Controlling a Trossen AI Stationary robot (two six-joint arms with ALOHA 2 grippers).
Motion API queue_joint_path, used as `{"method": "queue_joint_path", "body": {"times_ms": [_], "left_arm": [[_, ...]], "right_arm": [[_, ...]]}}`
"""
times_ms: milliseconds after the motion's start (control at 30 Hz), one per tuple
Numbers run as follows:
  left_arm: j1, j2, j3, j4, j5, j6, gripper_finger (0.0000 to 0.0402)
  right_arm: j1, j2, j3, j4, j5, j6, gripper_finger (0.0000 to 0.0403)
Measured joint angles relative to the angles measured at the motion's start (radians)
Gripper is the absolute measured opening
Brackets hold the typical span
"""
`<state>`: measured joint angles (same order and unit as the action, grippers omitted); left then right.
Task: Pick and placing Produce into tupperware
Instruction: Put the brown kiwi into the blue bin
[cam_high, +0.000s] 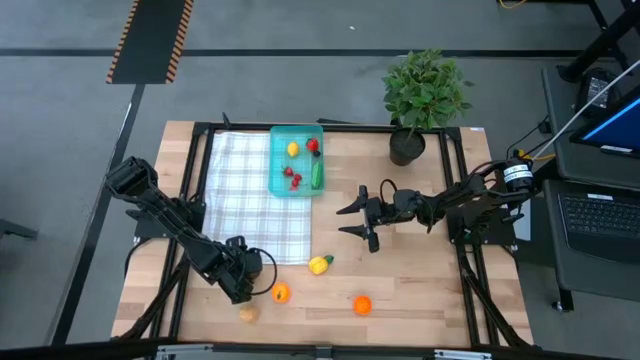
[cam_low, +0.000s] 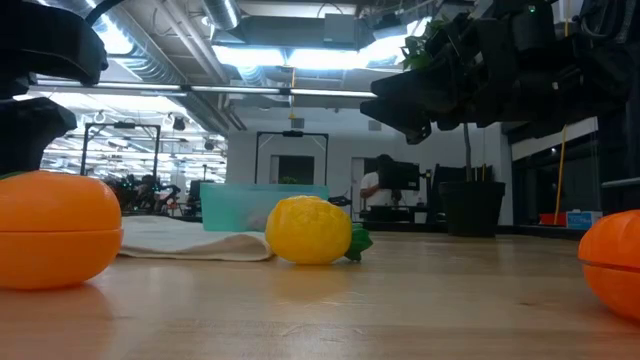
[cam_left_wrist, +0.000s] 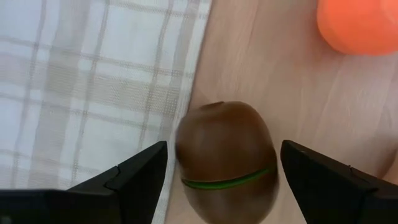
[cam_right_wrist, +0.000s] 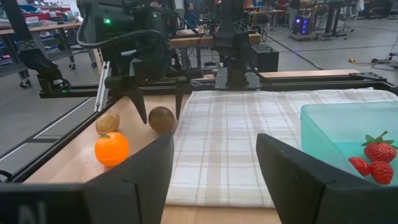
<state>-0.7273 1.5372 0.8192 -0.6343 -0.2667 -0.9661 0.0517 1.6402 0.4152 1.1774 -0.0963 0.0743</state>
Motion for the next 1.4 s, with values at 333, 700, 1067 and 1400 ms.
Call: {"method": "queue_joint_path", "body": {"times_ms": [333,700,1067,1400], "left_arm": [[0.000,0.000,0.000,-0.013,-0.005,0.000,0.0302],[0.001,0.061,-0.001,-0.027,-0.005,0.003,0.0302],[0.003,0.061,-0.001,-0.030,-0.005,0.000,0.0302],[0.004,0.061,-0.001,-0.030,0.005,-0.018,0.0269]], "right_arm": [[0.000,0.000,0.000,-0.002,0.000,0.000,0.0232],[0.000,0.000,0.000,-0.002,0.000,-0.001,0.0232],[0.000,0.000,0.000,-0.002,0.000,0.001,0.0232],[0.000,0.000,0.000,-0.002,0.000,0.001,0.0232]]}}
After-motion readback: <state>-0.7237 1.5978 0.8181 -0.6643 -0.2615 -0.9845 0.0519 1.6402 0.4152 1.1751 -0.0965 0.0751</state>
